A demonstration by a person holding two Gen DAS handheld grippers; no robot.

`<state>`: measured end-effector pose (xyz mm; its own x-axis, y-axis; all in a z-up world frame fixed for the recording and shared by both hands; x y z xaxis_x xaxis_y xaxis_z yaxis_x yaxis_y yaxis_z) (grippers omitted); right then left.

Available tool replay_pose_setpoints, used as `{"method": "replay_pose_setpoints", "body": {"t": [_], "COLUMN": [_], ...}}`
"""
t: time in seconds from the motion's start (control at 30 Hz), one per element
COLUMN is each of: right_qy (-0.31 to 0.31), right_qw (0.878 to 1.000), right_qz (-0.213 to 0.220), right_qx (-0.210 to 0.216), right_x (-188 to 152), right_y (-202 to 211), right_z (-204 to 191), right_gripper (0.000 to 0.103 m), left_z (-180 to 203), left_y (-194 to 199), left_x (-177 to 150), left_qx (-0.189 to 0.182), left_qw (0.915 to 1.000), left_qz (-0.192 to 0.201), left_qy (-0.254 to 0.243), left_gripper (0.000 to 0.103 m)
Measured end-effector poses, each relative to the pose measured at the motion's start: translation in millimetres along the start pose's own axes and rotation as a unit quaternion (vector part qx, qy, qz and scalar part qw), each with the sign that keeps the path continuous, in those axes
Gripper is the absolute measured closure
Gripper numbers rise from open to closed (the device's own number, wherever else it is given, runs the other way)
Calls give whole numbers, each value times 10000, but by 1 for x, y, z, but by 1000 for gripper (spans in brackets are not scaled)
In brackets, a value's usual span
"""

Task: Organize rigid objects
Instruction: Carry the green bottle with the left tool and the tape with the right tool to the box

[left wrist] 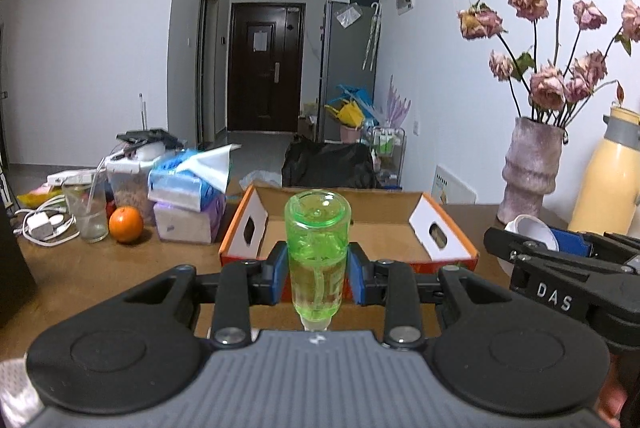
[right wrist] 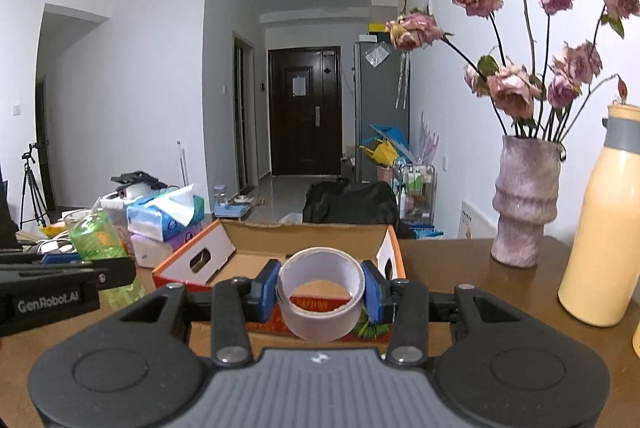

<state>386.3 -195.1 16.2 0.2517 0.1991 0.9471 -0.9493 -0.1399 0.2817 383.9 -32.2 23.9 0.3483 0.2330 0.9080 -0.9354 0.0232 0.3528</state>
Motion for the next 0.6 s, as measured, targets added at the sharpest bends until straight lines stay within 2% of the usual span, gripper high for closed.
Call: {"method": "replay_pose_setpoints", "body": {"t": [0.2, 0.6], "right_qy": [42, 92], "right_qw": [10000, 9999], "right_qz": [-9, -21], "right_qx": [-17, -107], "right_x": [11, 32], "right_y": [-20, -74], "right_z": [4, 8], "right_gripper": [61, 61], "left_z": [7, 14], "left_y": [-16, -68], "left_x": [17, 43], "left_qx": [-89, 15], "left_qw": [9999, 9992], "left_qz": [107, 340], "left_qy": [87, 214], "left_gripper": [71, 71]}}
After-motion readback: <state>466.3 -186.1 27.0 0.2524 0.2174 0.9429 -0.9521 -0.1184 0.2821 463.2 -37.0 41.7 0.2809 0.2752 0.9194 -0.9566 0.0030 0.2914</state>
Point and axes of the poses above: each gripper's, at about its wrist camera, not at the fingertips, and y roughly against the way its jaws point, z to its right, x to its top, the point moved 6 cm from there along -y, roughly the way its jaws point, and after that the axes turned 11 degrees about y, right-handed, at the moved point
